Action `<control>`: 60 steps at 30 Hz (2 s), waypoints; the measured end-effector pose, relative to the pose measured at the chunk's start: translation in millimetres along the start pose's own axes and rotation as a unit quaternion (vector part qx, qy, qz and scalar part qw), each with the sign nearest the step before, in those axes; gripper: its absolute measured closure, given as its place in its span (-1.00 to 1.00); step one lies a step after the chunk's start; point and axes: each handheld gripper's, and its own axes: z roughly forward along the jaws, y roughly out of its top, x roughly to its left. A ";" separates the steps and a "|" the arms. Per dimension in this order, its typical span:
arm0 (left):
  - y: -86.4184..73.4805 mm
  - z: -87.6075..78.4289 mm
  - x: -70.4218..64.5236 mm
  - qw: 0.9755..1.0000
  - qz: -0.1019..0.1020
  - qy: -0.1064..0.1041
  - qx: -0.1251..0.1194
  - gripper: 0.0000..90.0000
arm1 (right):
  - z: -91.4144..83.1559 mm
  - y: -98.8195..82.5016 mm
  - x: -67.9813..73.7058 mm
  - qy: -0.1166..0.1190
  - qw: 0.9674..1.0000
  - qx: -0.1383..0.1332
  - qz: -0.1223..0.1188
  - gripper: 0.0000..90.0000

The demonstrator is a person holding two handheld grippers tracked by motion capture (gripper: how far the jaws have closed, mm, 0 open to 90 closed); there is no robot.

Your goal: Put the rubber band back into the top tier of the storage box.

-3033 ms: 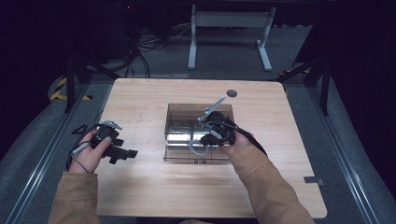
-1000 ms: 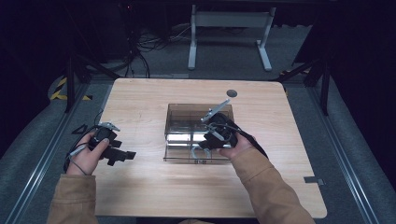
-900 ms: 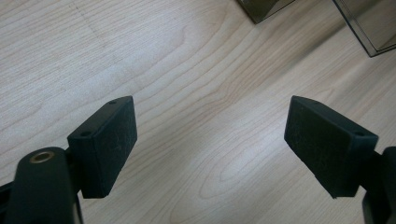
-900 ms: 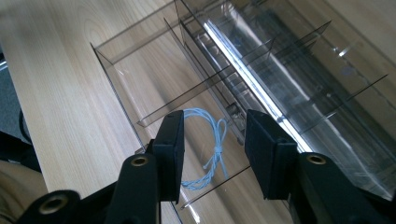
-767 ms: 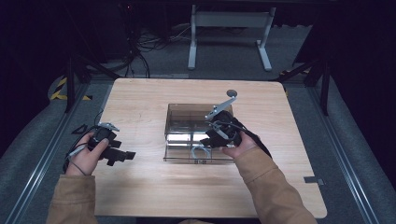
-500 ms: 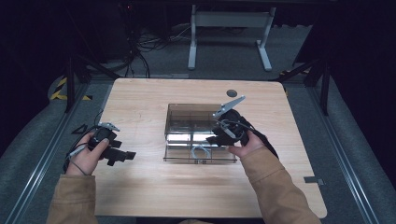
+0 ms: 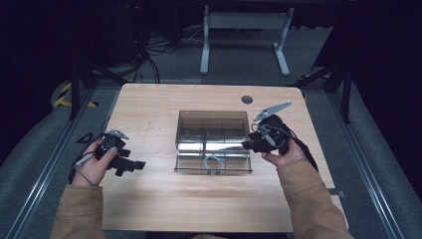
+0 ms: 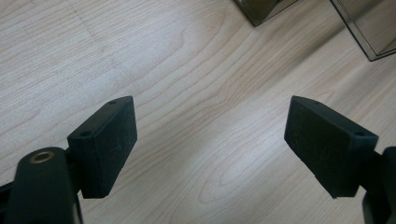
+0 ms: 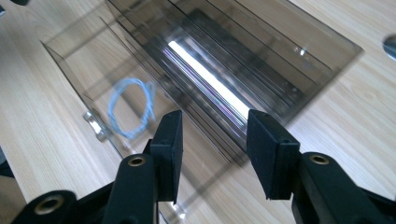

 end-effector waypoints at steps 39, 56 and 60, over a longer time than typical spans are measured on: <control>-2.5 -0.1 7.1 1.000 -0.014 0.000 -0.005 -0.60 | 6.8 -109.7 -86.5 -0.068 0.988 0.013 0.140 0.28; -2.7 -0.9 8.0 1.000 -0.017 0.000 -0.007 -0.60 | 38.9 -150.8 -89.0 -0.069 0.984 0.038 0.159 0.31; -2.8 0.1 8.3 1.000 -0.019 0.001 -0.005 -0.60 | 43.2 -154.8 -83.8 -0.072 0.985 0.038 0.153 0.31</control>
